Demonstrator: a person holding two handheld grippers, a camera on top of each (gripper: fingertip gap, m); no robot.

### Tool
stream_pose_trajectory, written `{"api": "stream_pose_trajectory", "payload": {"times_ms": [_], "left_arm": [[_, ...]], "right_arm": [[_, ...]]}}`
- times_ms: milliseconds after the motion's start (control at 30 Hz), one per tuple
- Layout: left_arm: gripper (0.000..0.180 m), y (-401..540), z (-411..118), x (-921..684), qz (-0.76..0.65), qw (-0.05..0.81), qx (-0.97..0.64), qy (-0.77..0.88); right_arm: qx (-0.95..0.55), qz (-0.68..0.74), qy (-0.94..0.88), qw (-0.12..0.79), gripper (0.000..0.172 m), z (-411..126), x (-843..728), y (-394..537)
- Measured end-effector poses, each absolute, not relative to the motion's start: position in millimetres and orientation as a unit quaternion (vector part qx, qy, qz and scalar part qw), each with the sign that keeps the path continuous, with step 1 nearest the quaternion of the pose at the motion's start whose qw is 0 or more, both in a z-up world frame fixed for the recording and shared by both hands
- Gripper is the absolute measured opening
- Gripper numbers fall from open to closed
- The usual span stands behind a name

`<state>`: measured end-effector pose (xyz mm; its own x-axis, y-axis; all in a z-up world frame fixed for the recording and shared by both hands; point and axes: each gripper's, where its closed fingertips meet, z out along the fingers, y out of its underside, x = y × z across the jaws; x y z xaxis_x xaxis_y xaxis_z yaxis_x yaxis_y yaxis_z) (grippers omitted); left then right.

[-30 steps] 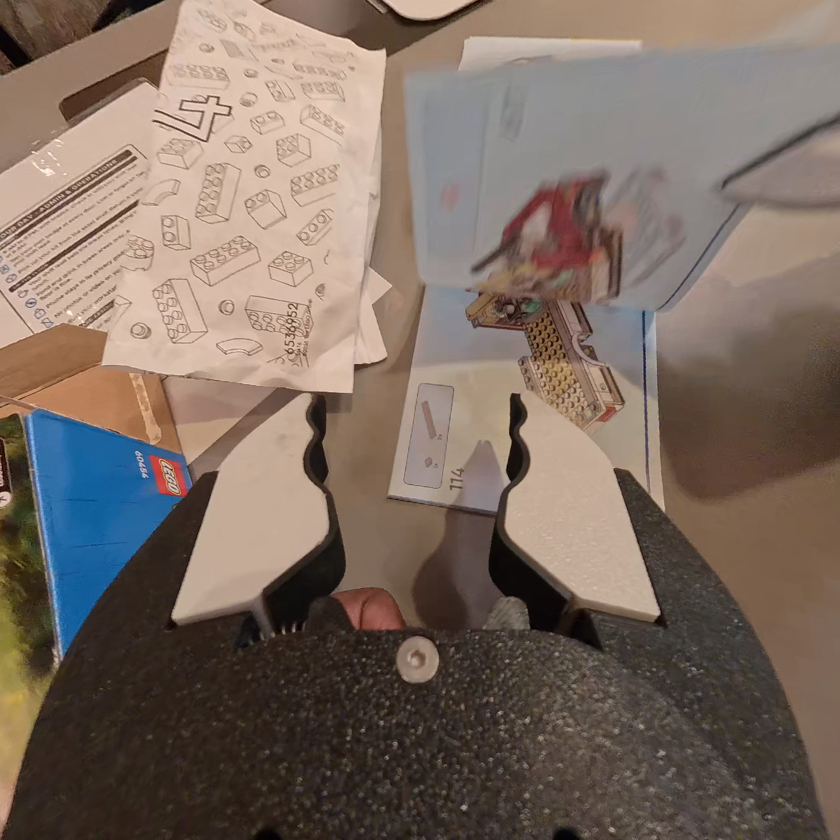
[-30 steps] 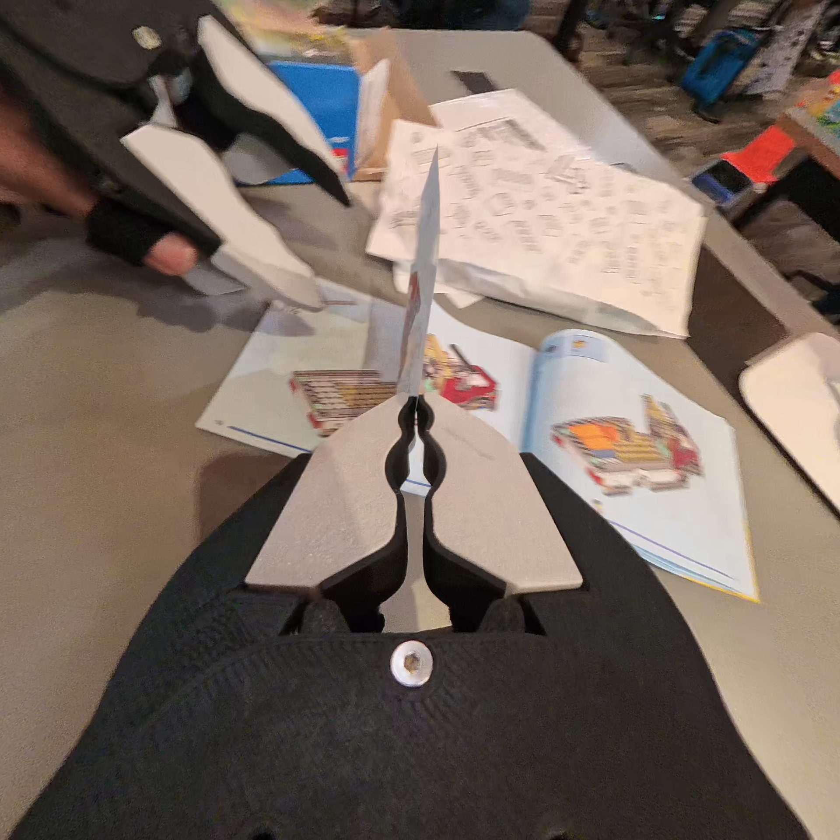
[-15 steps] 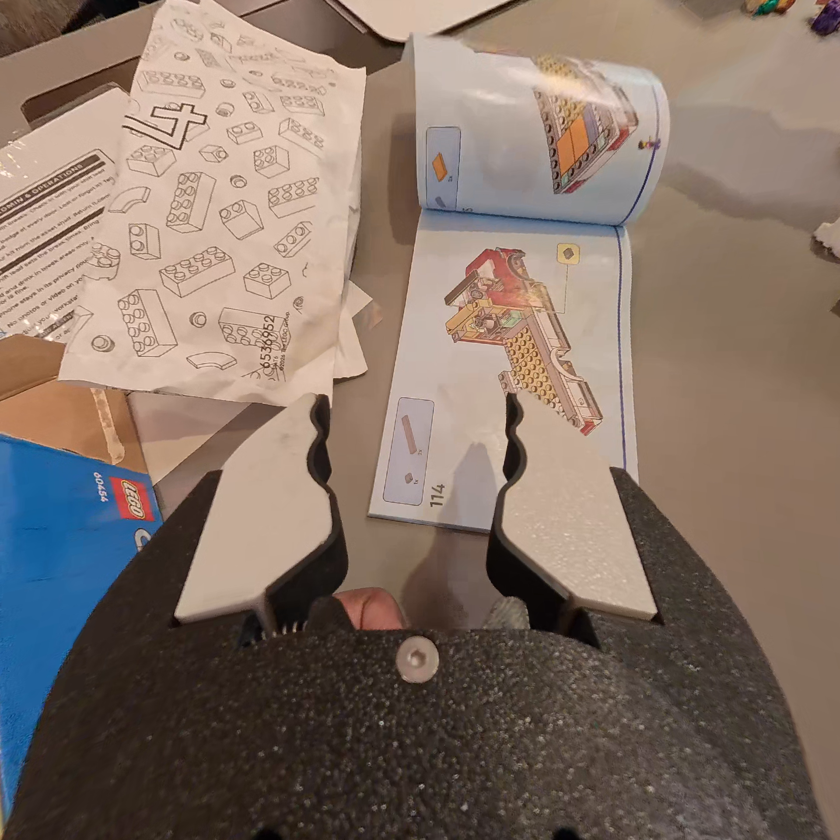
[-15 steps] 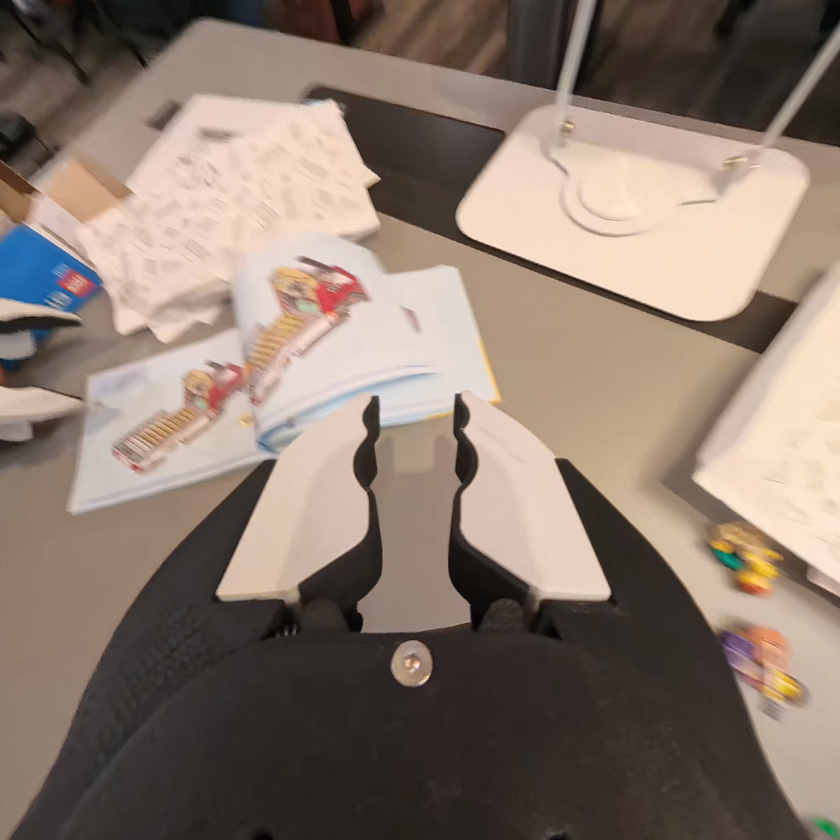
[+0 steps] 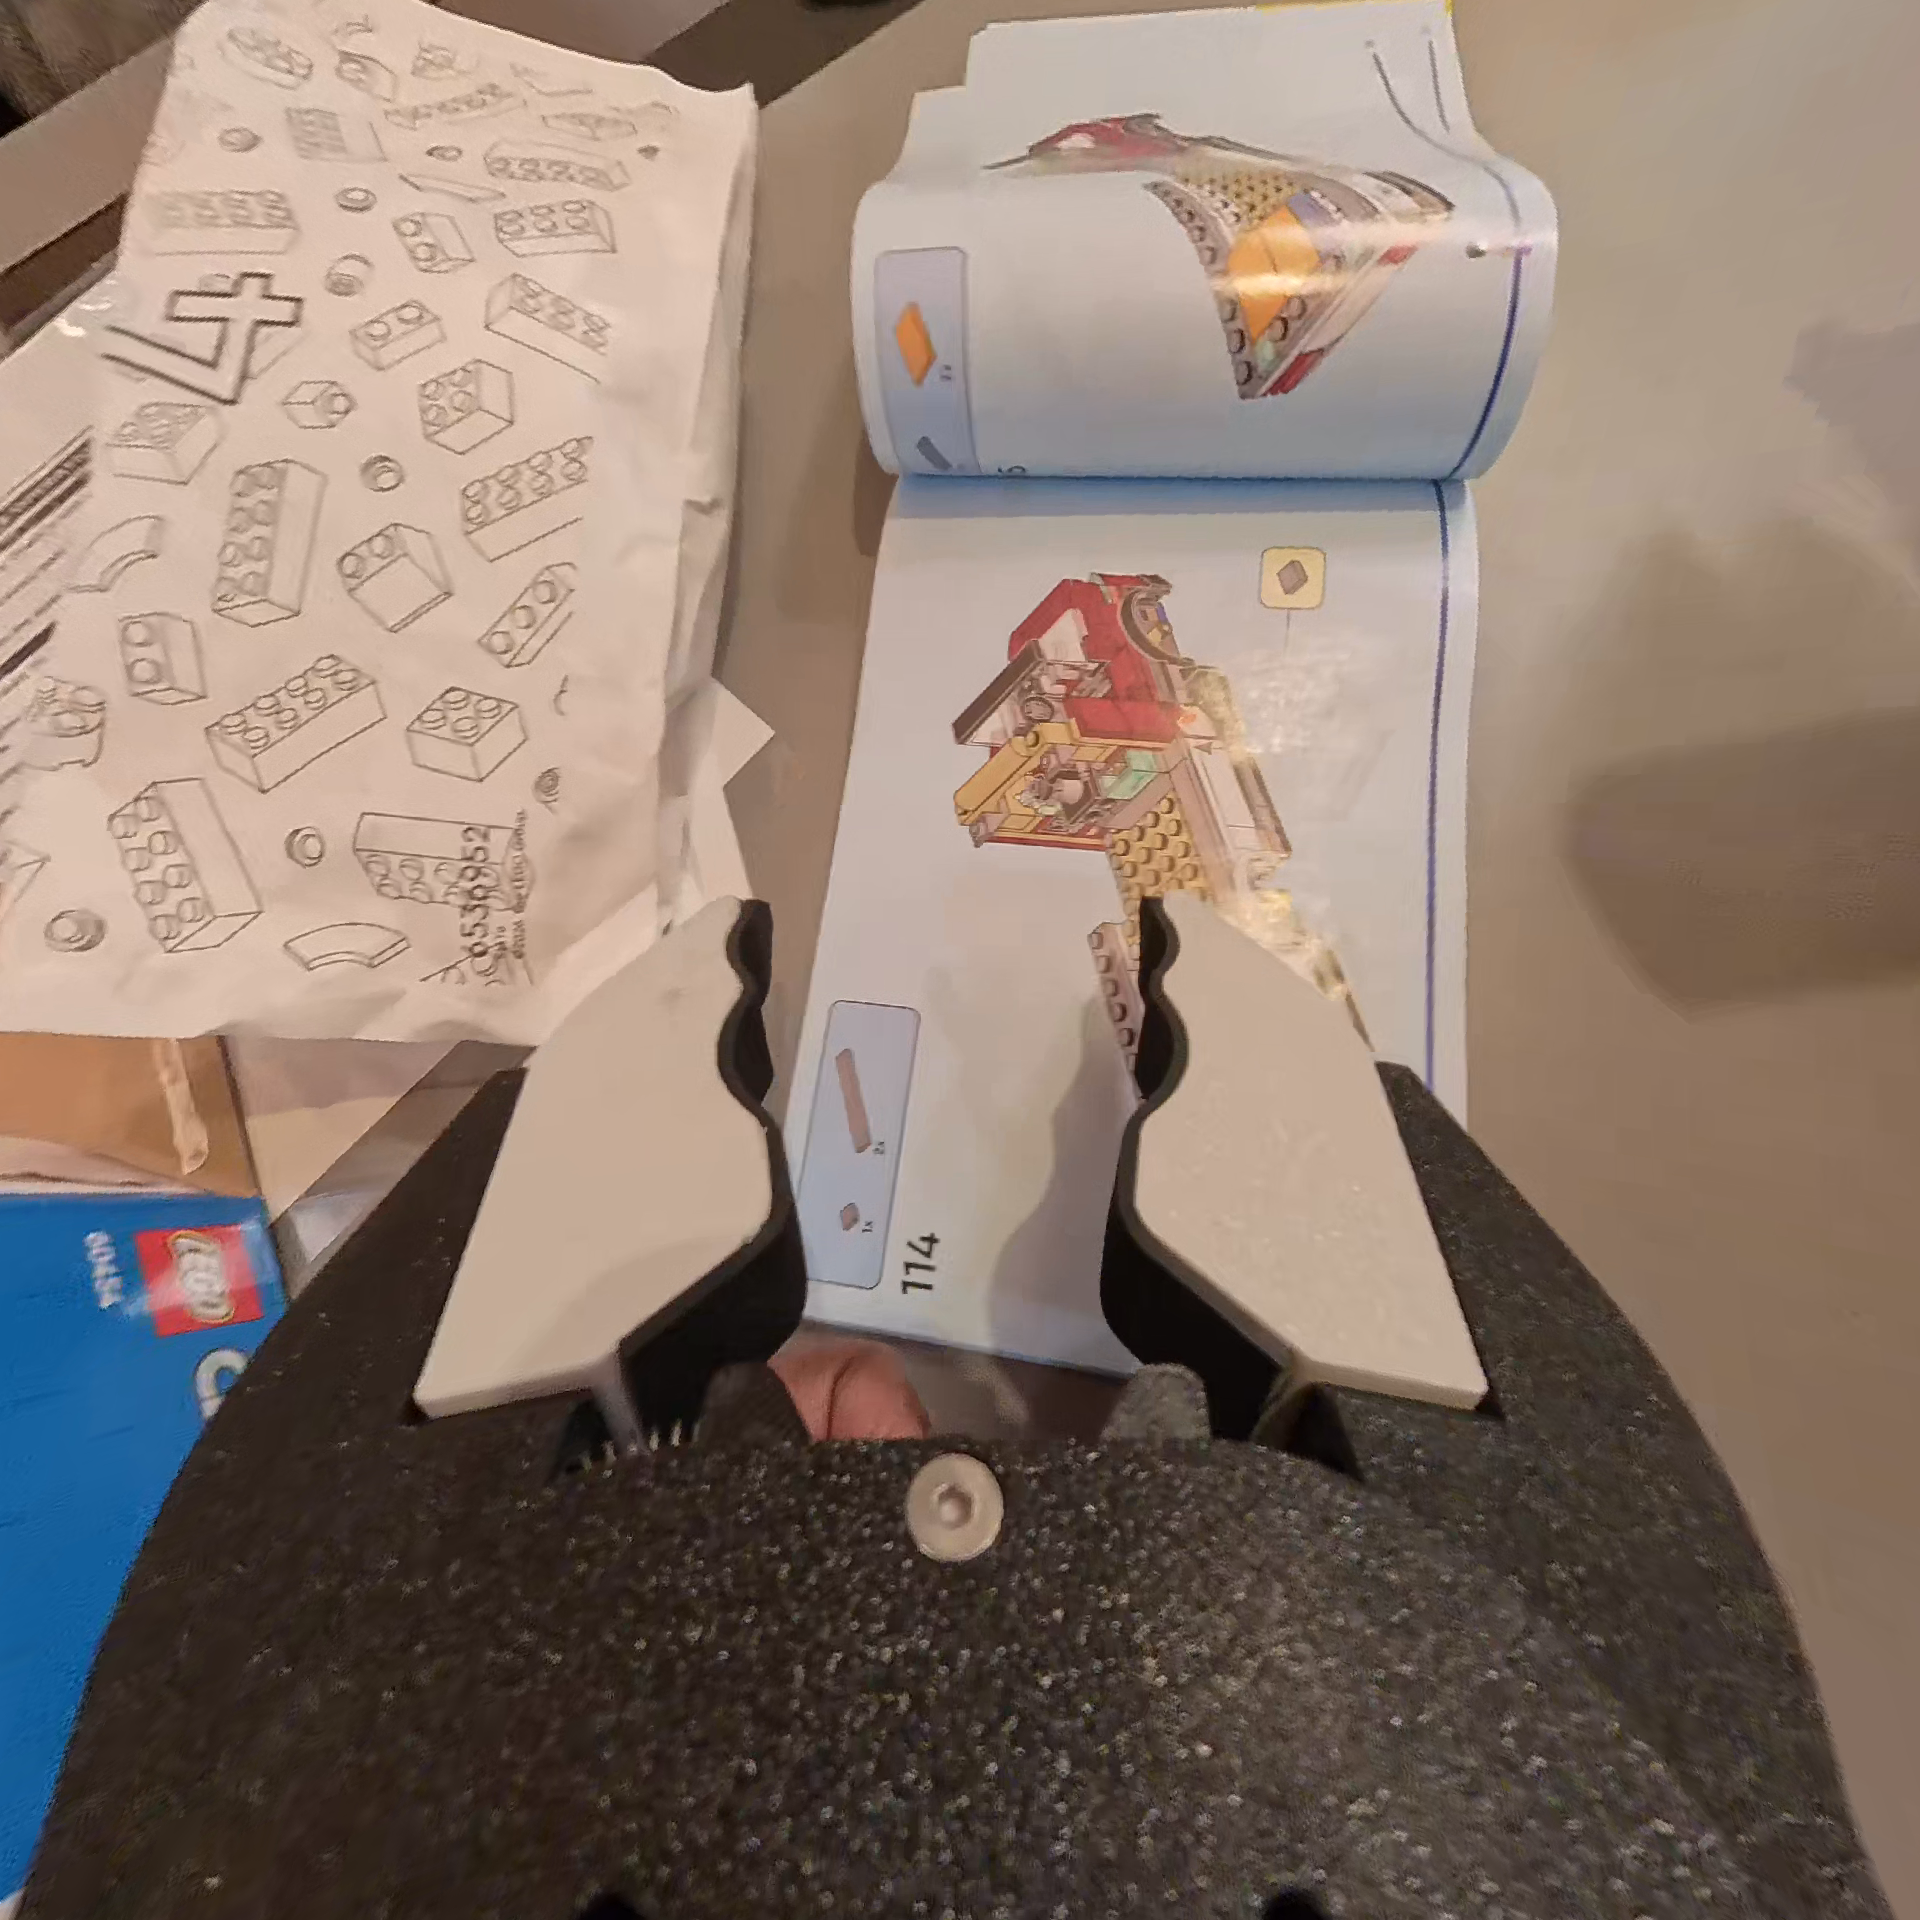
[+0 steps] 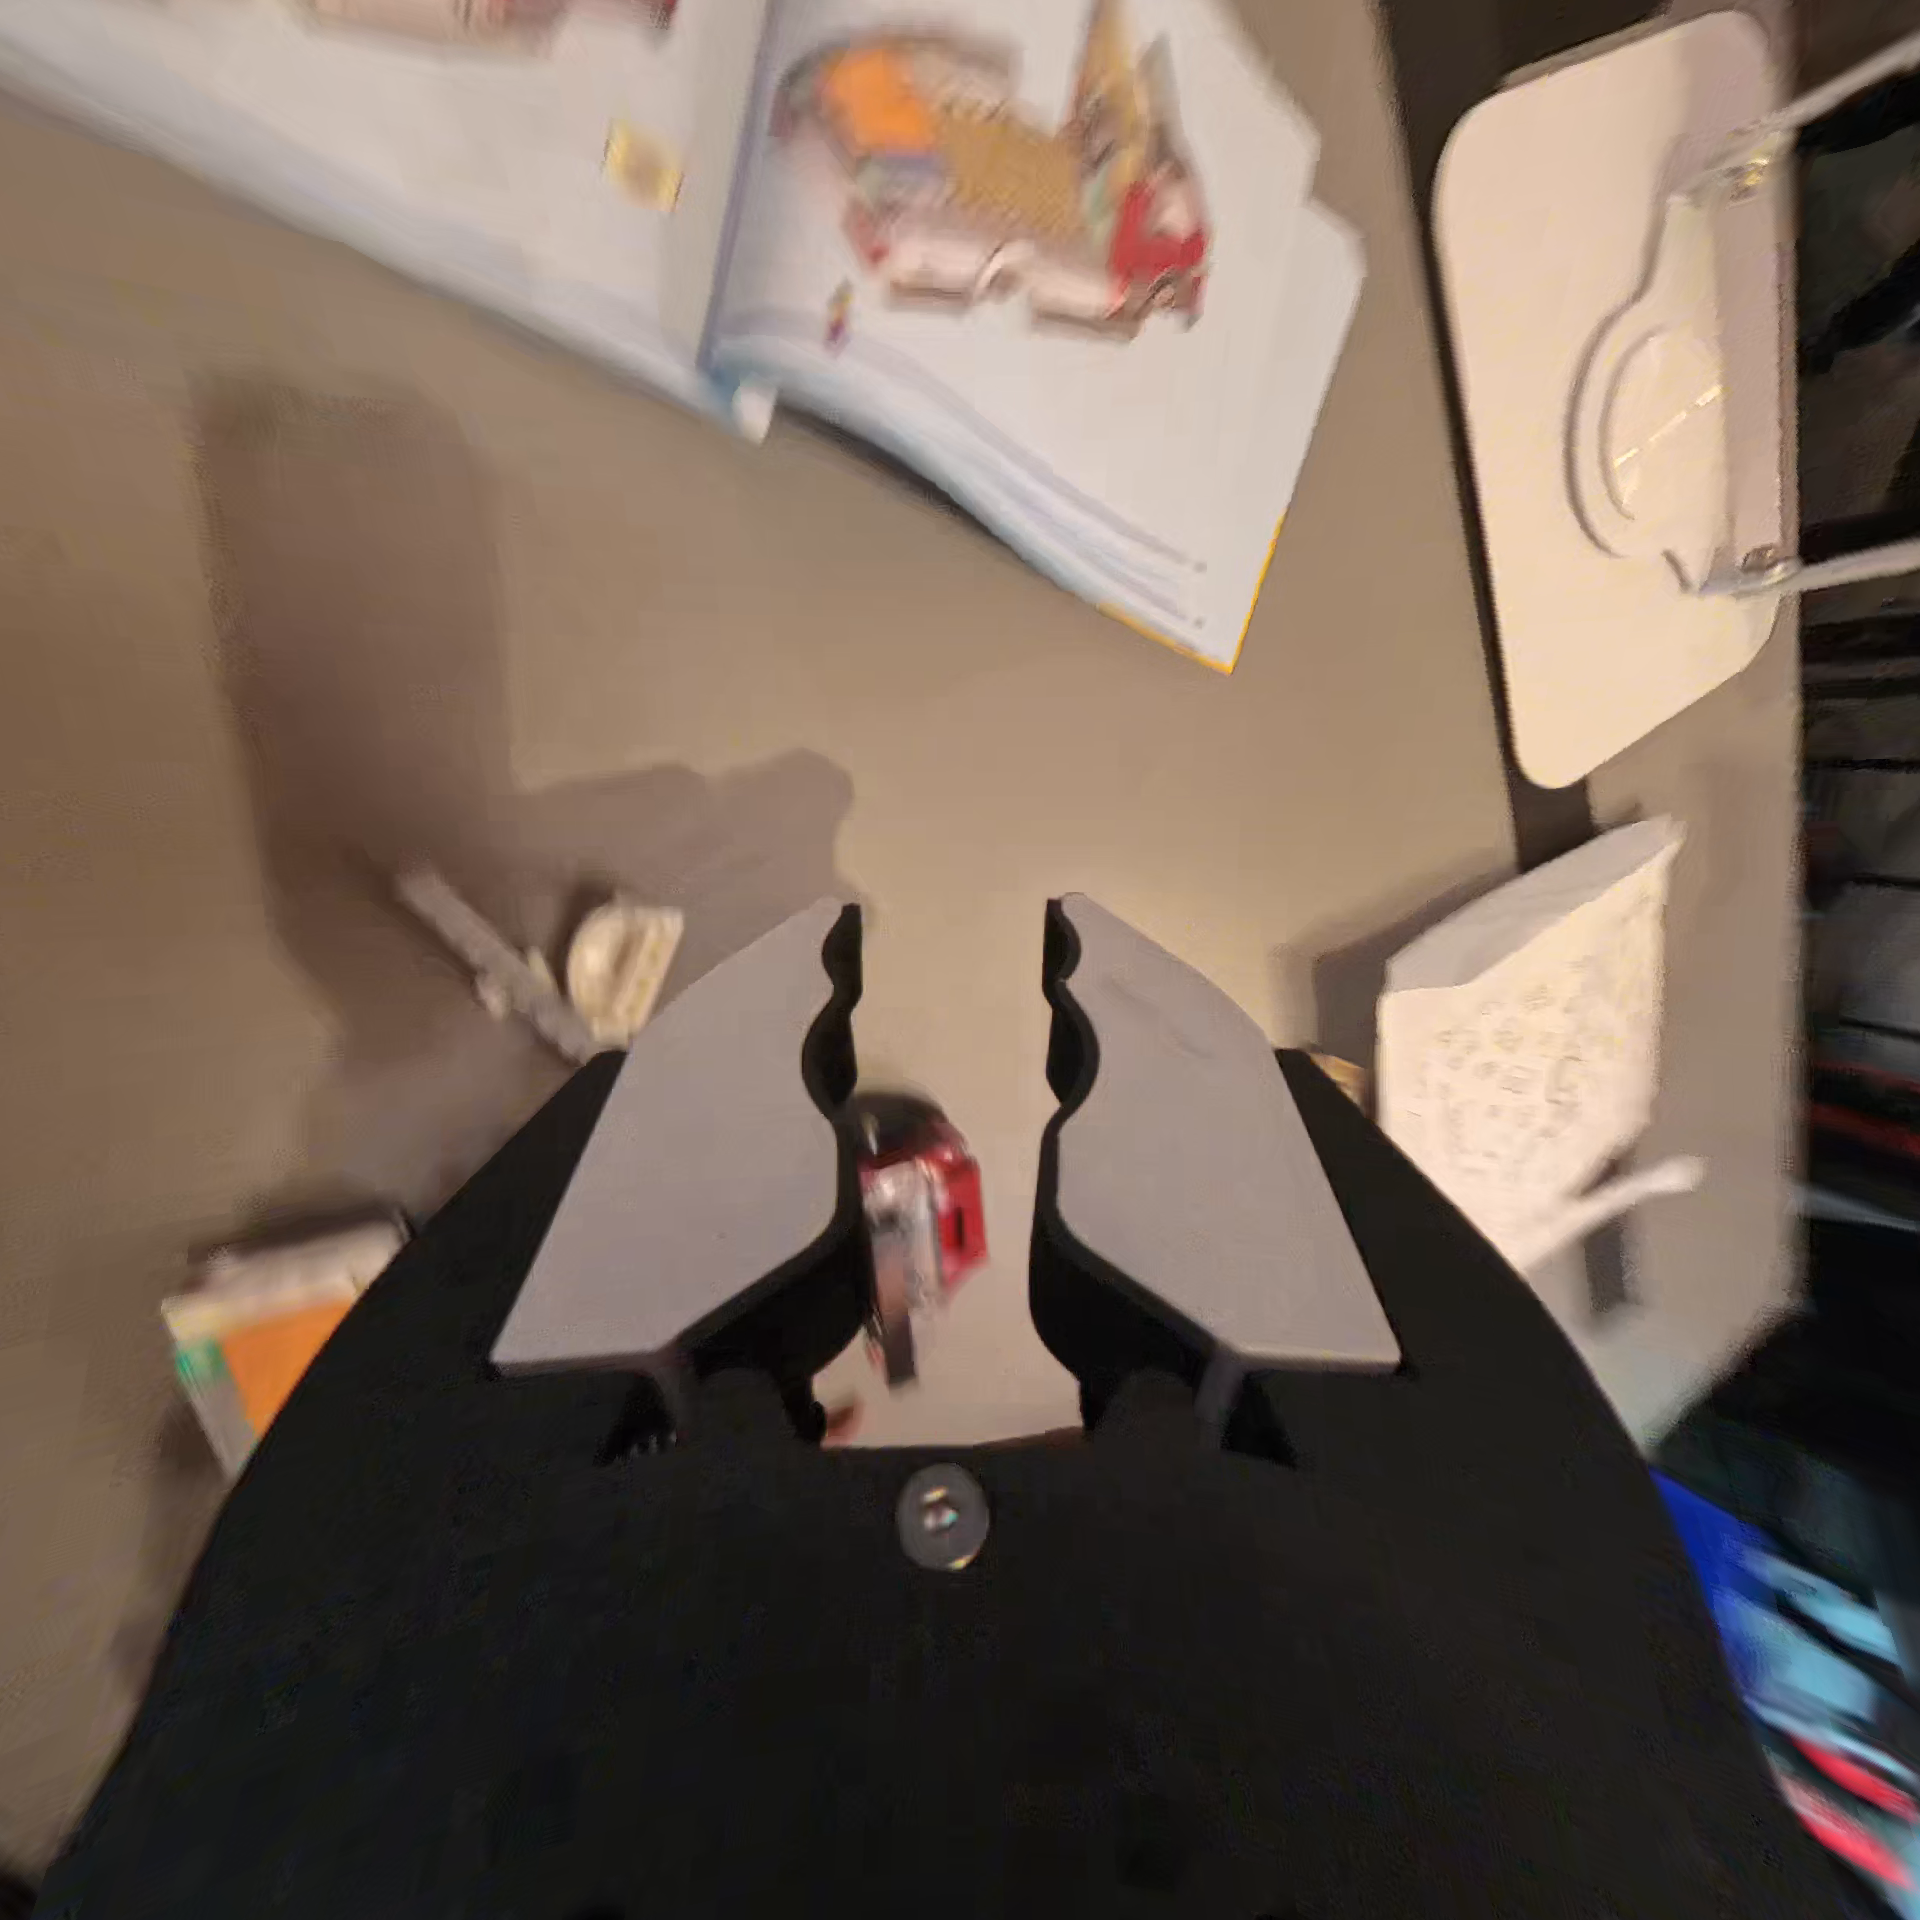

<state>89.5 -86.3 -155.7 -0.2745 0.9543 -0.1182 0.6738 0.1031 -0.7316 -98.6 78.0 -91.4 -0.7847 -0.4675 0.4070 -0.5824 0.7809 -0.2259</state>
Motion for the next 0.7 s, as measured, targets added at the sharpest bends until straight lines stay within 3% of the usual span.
{"api": "stream_pose_trajectory", "payload": {"times_ms": [133,233,367,467,700], "left_arm": [[0.068,-98,-144,98,0.389,0.212,-0.537,-0.718],[0.067,-105,-130,102,0.419,0.226,-0.514,-0.714],[0.067,-108,-118,105,0.446,0.235,-0.498,-0.705],[0.067,-109,-114,106,0.458,0.238,-0.494,-0.700],[0.067,-106,-113,105,0.456,0.244,-0.497,-0.696]], "right_arm": [[0.442,-0.039,-0.832,0.333,0.036,-68,-101,105],[0.523,-0.176,-0.726,0.410,0.042,-40,-94,126],[0.559,-0.243,-0.625,0.487,0.043,-4,-76,130],[0.568,-0.245,-0.598,0.509,0.042,12,-62,129],[0.573,-0.213,-0.661,0.434,0.042,-2,-52,125]]}}
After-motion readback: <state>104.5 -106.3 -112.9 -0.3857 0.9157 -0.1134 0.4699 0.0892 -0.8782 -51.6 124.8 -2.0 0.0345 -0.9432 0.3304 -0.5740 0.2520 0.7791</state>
